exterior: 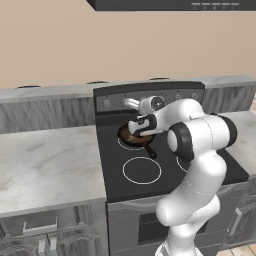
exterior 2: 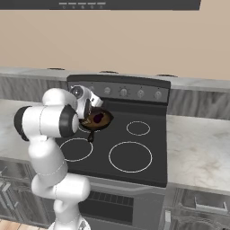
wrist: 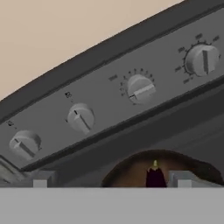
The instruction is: Put the mushroom and eggplant in the pan. Then turn on the rear left burner and set the heat to medium.
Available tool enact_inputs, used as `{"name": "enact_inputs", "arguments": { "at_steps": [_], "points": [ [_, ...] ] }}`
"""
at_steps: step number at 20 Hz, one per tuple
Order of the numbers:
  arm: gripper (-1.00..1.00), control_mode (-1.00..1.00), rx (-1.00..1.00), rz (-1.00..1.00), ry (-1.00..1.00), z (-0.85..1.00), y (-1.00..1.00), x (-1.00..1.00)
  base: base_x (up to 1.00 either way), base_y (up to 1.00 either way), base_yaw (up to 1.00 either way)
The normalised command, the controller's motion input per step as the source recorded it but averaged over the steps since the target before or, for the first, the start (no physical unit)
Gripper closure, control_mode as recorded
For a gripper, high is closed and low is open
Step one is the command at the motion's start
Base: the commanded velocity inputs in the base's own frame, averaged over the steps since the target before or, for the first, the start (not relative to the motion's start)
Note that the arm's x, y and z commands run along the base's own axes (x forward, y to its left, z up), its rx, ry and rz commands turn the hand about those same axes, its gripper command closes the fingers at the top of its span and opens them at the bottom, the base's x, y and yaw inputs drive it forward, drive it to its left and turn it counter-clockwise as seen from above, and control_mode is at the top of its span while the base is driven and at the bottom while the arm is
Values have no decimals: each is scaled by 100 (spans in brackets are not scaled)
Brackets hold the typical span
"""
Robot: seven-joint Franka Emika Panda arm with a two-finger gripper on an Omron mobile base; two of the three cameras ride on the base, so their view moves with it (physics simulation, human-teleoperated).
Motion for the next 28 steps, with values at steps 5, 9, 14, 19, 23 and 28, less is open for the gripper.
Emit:
{"name": "enact_inputs", "arguments": {
  "at_steps": [5,9,14,19,23,28],
  "points": [
    [-100,-100,-32,18,6,40,3,30,0,0,0],
    [-100,-100,-30,12,2,37,11,9,0,0,0],
    [-100,-100,0,0,0,0,1,0,0,0,0],
    [-100,-100,-5,1,6,-6,58,23,0,0,0],
    [-100,-100,-13,3,7,-20,56,2,0,0,0],
    [-100,-100,-6,0,4,-3,19,0,0,0,0]
  ]
}}
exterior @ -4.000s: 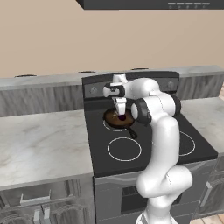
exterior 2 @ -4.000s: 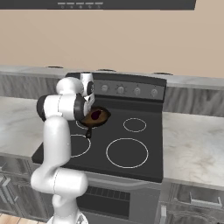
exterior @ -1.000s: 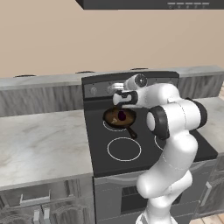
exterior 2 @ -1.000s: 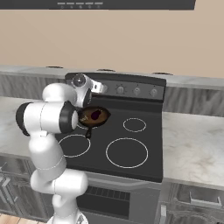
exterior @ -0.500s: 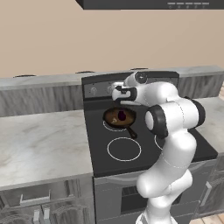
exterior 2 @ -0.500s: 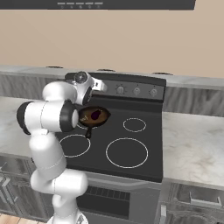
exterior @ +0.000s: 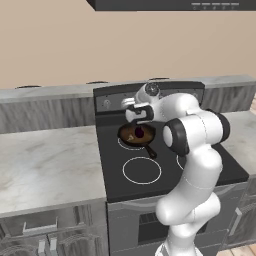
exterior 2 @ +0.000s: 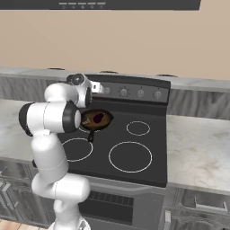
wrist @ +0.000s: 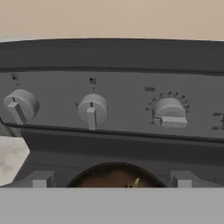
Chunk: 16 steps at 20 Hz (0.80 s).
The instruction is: Put the mushroom and eggplant in the pan. Then turn on the rear left burner and set the heat to medium.
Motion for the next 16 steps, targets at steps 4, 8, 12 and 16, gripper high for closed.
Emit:
{"name": "enact_inputs", "arguments": {
  "at_steps": [4,8,12,16],
  "points": [
    [-100,-100,-3,0,6,-6,12,0,0,0,0],
    [-100,-100,-3,0,6,-3,7,0,0,0,0],
    [-100,-100,-2,0,0,0,4,0,0,0,0],
    [-100,-100,0,0,0,0,0,0,0,0,0]
  ]
}}
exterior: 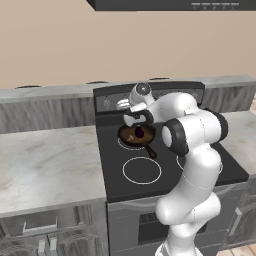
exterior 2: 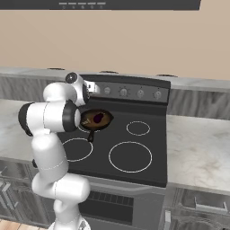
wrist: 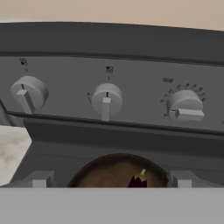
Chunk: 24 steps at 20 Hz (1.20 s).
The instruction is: Put the mushroom and eggplant in the pan. Then turn on the rear left burner and set the heat to medium.
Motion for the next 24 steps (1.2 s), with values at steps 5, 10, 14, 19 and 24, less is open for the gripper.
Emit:
{"name": "enact_inputs", "arguments": {
  "at_steps": [5,10,14,19,24],
  "points": [
    [-100,-100,0,0,0,0,0,0,0,0,0],
    [-100,-100,0,-1,0,0,0,1,0,0,0],
    [-100,-100,0,-1,-2,0,1,18,0,0,0],
    [-100,-100,0,-3,-10,-3,14,27,0,0,0],
    [-100,-100,0,-2,-11,0,13,15,0,0,0]
  ]
}}
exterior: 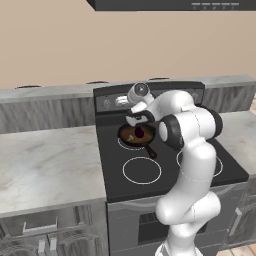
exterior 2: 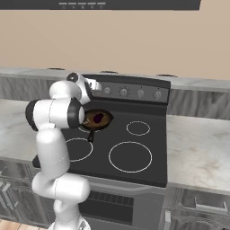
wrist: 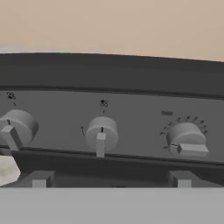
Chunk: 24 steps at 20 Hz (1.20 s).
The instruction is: Put the mushroom and eggplant in the pan. Then turn on the rear left burner and set the heat to medium.
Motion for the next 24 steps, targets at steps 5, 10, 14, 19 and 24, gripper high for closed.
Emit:
{"name": "enact_inputs", "arguments": {
  "at_steps": [5,10,14,19,24],
  "points": [
    [-100,-100,1,-3,-5,-14,3,2,0,0,0],
    [-100,-100,0,-4,-8,-7,3,0,0,0,0],
    [-100,-100,0,-1,-14,-4,14,0,0,0,0],
    [-100,-100,1,0,1,-11,10,-2,0,0,0],
    [-100,-100,2,0,3,-31,5,0,0,0,0]
  ]
}}
